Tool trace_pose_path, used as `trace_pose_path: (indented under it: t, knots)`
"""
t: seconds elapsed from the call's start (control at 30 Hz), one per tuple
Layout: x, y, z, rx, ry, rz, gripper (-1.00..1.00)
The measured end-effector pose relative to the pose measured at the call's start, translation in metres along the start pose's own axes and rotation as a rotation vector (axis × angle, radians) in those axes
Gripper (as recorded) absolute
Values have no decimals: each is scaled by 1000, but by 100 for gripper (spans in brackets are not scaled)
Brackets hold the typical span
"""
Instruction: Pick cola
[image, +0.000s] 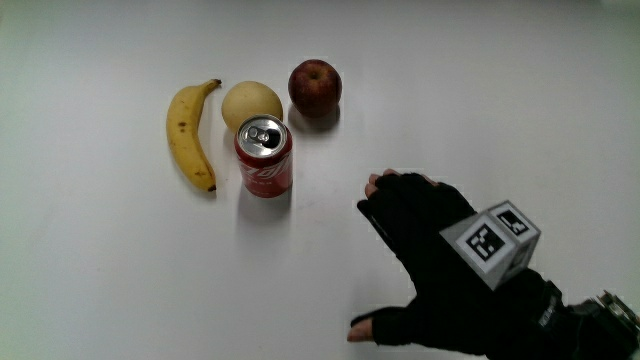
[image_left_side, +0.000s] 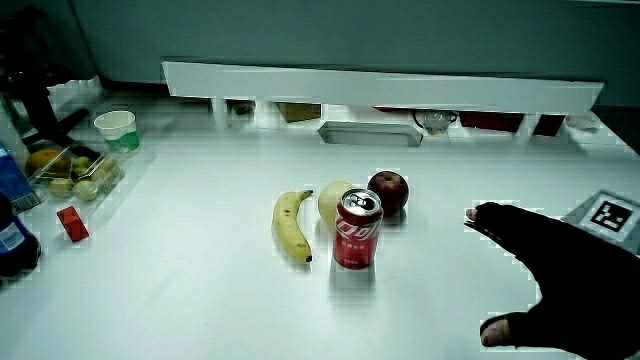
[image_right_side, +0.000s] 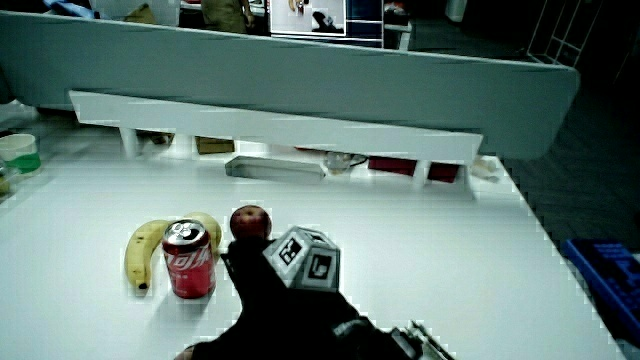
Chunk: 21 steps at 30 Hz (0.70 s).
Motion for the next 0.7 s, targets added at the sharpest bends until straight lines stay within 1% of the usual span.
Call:
trace_pose_path:
  t: [0.23, 0.27, 0.3, 0.4, 0.47, 0.53, 0.6, 0.63, 0.67, 0.7]
  knots:
    - [-5, 31, 6, -5, 42, -11, 0]
    - [-5, 35, 7, -4, 57, -3, 0]
    - [-4, 40, 6, 0, 69, -10, 0]
    - [-5, 53, 8, -1, 97, -2, 0]
    - [-9, 59, 8, -105, 196, -61, 0]
    - [-7, 67, 8, -104, 205, -60, 0]
    - [1, 78, 5, -36, 157, 14, 0]
    - [-2, 79, 8, -7, 175, 16, 0]
    - [0, 83, 7, -27, 186, 18, 0]
    - [-1, 85, 8, -8, 193, -1, 0]
